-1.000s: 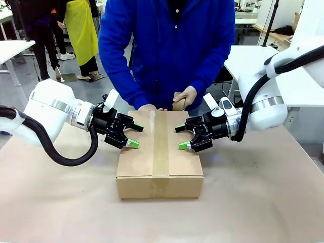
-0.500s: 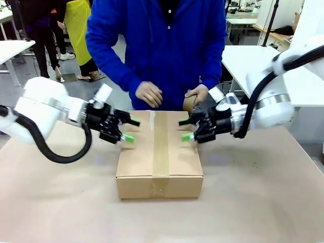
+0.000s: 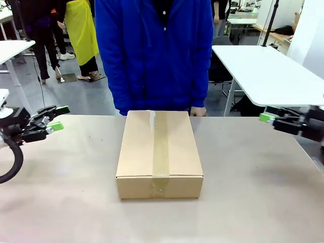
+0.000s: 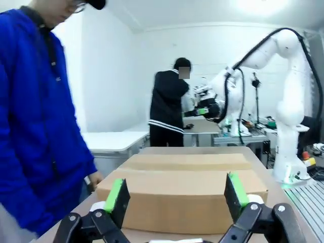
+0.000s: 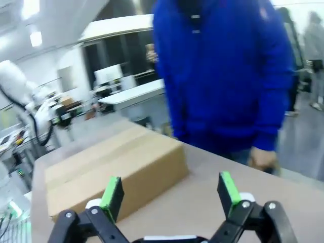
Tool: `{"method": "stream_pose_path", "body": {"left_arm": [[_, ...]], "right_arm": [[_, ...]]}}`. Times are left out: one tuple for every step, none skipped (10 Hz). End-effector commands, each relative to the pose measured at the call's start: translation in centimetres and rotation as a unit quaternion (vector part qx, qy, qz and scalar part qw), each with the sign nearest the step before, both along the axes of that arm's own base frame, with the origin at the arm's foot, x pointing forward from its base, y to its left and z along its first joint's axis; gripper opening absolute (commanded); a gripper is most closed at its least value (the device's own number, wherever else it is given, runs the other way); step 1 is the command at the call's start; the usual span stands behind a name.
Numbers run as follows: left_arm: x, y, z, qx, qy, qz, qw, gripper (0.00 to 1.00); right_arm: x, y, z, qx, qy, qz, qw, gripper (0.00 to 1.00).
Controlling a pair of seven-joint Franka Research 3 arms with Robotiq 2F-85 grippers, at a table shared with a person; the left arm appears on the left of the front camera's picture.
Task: Pack the gift set into the box.
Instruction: Press and hold the closed box until the human finishes sealing it.
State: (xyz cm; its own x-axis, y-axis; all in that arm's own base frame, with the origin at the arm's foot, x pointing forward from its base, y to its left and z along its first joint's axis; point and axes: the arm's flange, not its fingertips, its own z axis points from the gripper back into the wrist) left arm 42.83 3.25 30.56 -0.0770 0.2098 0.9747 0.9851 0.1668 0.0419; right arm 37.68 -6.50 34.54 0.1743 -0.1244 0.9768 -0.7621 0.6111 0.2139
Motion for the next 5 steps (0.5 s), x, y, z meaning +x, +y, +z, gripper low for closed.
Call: {"method": "stream_pose_path", "body": {"left_arm": [[0.49, -1.82, 1.34, 0.011, -0.018, -0.027, 0.999, 1.00], [0.49, -1.82, 1.34, 0.011, -0.018, -0.027, 0.999, 1.00], [0.49, -1.82, 1.34, 0.011, -0.018, -0.027, 0.999, 1.00], [0.49, -1.82, 1.34, 0.011, -0.018, -0.027, 0.999, 1.00], [0.49, -1.82, 1.34, 0.011, -0.018, -0.027, 0.999, 1.00]], "right_arm": [[0.98, 2.95, 0.71, -0.001, -0.007, 0.052, 0.999, 1.00], [0.98, 2.95, 0.71, -0.001, -0.007, 0.052, 0.999, 1.00], [0.98, 2.95, 0.71, -0.001, -0.007, 0.052, 0.999, 1.00], [0.98, 2.95, 0.71, -0.001, -0.007, 0.052, 0.999, 1.00], [0.98, 2.95, 0.71, -0.001, -0.007, 0.052, 0.999, 1.00]]}}
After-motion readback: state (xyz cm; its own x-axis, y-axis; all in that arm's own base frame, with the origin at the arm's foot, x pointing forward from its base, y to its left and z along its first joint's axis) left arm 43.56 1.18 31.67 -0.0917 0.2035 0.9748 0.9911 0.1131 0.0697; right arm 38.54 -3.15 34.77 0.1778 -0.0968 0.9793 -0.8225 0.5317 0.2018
